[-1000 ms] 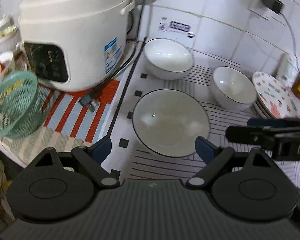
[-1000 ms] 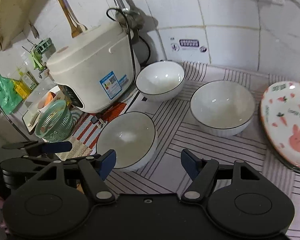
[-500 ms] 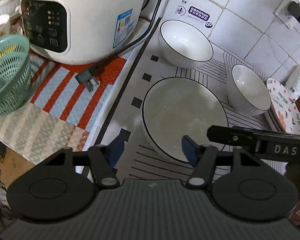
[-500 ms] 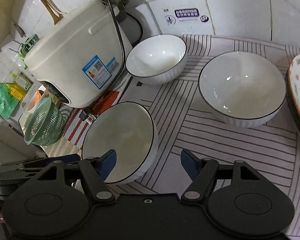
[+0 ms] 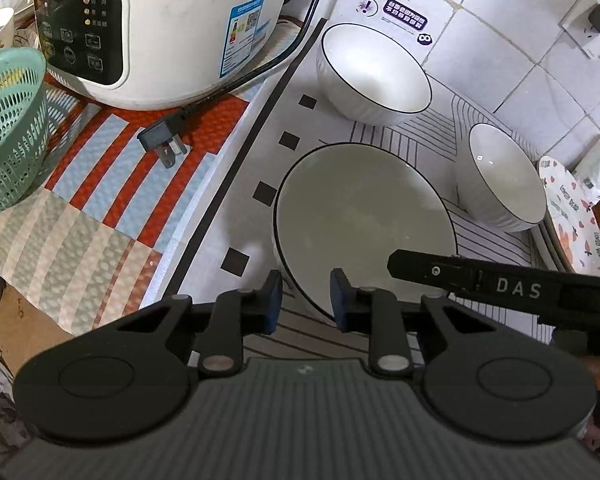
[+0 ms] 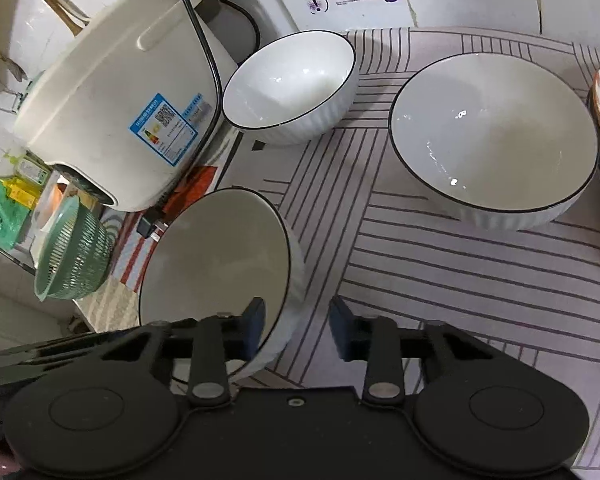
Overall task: Organize plates and bowls
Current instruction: 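Lift the bowl with both grippers and carry it over the placed bowl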
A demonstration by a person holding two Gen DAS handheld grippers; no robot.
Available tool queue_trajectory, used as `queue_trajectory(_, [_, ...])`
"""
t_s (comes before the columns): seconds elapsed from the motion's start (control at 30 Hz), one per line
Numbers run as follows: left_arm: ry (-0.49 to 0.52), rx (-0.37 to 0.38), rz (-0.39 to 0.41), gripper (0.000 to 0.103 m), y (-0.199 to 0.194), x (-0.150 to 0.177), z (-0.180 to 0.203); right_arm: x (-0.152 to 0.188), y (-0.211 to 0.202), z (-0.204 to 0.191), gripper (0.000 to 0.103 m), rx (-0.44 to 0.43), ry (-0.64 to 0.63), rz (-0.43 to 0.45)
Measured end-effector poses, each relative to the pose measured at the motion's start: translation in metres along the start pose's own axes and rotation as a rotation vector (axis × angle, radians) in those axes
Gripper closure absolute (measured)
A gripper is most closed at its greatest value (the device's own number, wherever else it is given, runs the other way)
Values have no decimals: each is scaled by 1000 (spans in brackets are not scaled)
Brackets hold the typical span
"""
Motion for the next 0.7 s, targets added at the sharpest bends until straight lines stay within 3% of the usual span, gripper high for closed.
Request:
queue_trajectory(0.07, [-5,-4,-2,80,1,0,0,-1,1,-2,78,-9,0,2])
queue_trajectory(0.1, [-5,-7,-5,80,1,0,1,0,2,-4,79,-8,-10,4])
queue_trajectory(0.43, [27,-17,-20,82,-10,10,13,6,-7,-6,82,22,-47,29])
queue_trajectory(0.7, [69,6,3,82,-36,17,37,15,-46,0,82,17,-25,59])
Point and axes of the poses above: each gripper's, at about its wrist camera, not at the fingertips, and y roughly the way its jaws point, z to its right, x to its underside, the point moved 6 cm from there along y, roughly the way its jaws point, and after that the axes turned 4 degrees about -z, right-handed, at the moved point
